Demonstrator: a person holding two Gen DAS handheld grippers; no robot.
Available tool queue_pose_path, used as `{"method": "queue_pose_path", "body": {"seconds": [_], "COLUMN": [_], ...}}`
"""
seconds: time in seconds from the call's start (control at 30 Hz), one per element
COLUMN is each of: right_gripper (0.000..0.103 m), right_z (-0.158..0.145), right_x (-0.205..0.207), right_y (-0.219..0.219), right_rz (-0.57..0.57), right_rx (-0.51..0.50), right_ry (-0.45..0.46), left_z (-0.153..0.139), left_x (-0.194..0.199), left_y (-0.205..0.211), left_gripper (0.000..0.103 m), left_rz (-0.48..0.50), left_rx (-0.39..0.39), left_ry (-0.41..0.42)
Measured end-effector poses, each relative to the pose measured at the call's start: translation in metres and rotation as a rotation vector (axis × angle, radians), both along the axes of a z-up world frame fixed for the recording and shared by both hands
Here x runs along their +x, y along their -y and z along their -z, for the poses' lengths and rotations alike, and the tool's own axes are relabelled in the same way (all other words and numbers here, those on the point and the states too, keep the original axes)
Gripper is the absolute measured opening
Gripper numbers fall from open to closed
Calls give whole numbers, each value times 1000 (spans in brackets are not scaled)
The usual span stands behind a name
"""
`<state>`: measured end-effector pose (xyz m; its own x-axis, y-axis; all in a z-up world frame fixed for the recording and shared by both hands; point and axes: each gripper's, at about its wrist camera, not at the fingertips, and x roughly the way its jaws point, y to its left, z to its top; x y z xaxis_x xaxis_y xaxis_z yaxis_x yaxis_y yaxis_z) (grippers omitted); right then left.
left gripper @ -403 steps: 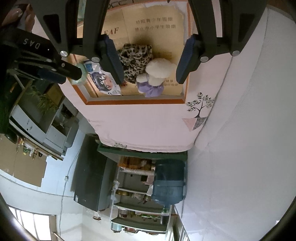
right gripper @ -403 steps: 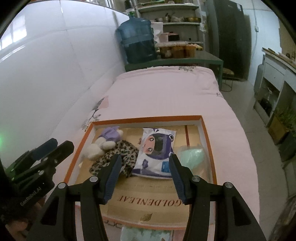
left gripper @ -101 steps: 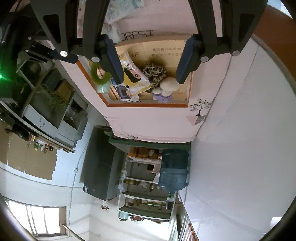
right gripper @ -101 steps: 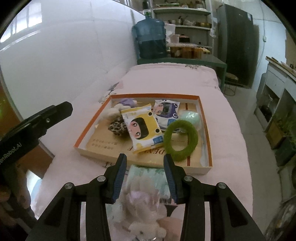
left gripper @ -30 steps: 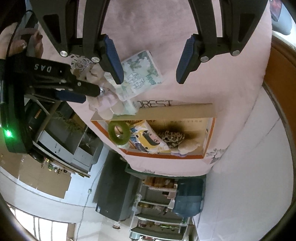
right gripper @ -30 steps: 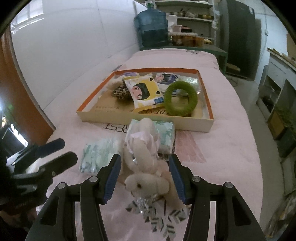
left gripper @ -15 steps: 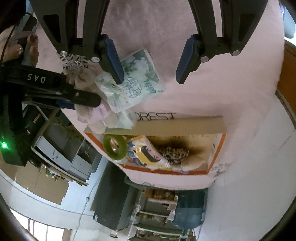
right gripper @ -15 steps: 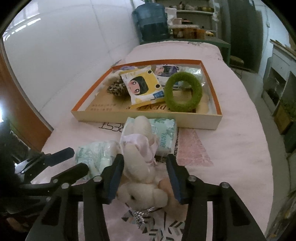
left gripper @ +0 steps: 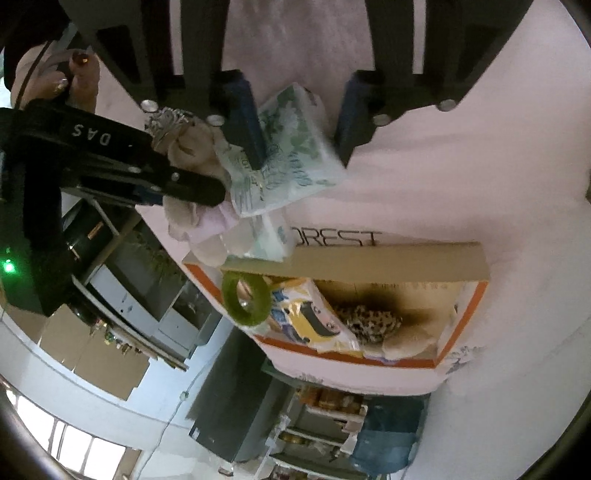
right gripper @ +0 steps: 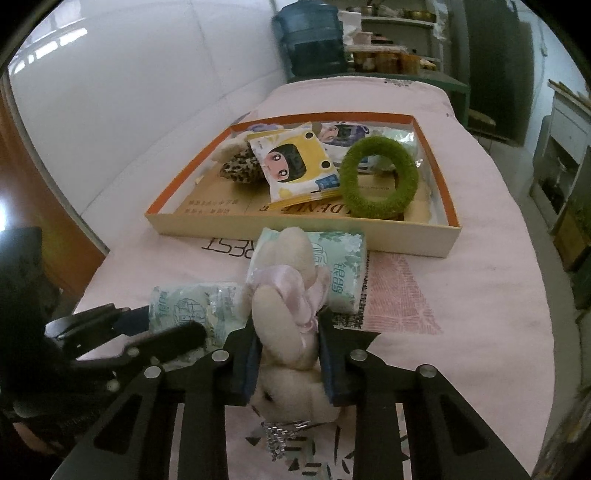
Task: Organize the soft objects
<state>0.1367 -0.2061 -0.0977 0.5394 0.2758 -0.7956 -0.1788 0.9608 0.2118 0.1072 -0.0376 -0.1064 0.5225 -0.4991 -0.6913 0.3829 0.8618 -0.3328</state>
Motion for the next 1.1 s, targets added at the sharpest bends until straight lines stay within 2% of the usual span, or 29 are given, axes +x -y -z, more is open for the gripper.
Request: {"method": "queue_pose_path", "body": {"seconds": [0.23, 0.87, 1.1], "right_gripper": [26, 26, 26], "right_z": [-6, -33, -44], "right_x": [-3, -15, -14], "right_y": [0, -10, -9], "right_rz": [13, 36, 57], "right_rx": [4, -45, -47], "right_ry": [12, 82, 106], "left_z": [-13, -51, -66], "left_x": [-10, -37, -34], "left_y": [-1, -18, -28], "left_gripper": [29, 28, 28], "left_rz": [2, -18, -62], "left_rx": [8, -28, -29], "left_ry": [60, 171, 203]}}
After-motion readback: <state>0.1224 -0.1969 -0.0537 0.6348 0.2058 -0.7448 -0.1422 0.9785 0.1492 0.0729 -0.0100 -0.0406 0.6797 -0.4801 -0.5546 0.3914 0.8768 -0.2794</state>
